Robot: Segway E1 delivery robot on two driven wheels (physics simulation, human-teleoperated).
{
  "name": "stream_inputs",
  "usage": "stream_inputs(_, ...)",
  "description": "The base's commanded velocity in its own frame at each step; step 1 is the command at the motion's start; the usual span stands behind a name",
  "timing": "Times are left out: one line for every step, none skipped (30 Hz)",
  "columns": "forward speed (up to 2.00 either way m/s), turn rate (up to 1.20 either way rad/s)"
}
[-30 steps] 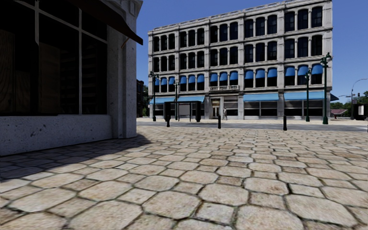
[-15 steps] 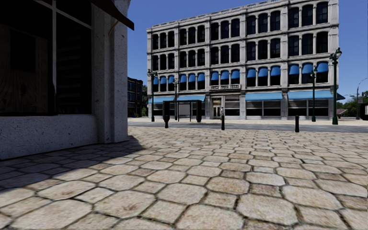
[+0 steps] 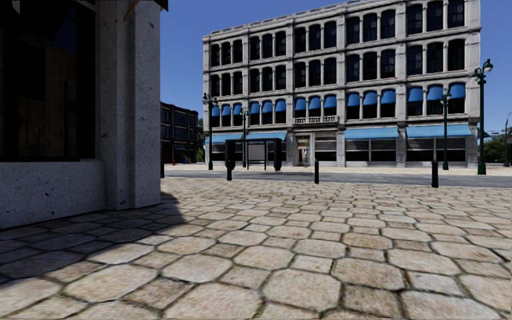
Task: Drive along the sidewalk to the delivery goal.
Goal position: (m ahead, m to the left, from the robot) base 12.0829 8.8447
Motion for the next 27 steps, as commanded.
stream_inputs(2.0, 0.0)
stream_inputs(2.0, 0.0)
stream_inputs(2.0, 0.0)
stream_inputs(2.0, 0.0)
stream_inputs(2.0, 0.0)
stream_inputs(2.0, 0.0)
stream_inputs(2.0, 0.0)
stream_inputs(2.0, 0.0)
stream_inputs(2.0, 0.0)
stream_inputs(2.0, 0.0)
stream_inputs(2.0, 0.0)
stream_inputs(2.0, 0.0)
stream_inputs(2.0, 0.0)
stream_inputs(2.0, 0.0)
stream_inputs(2.0, 0.0)
stream_inputs(2.0, 0.0)
stream_inputs(2.0, 0.0)
stream_inputs(2.0, 0.0)
stream_inputs(2.0, 0.0)
stream_inputs(2.0, 0.0)
stream_inputs(2.0, 0.0)
stream_inputs(2.0, 0.0)
stream_inputs(2.0, 0.0)
stream_inputs(2.0, 0.0)
stream_inputs(2.0, 0.0)
stream_inputs(2.0, 0.0)
stream_inputs(2.0, 0.0)
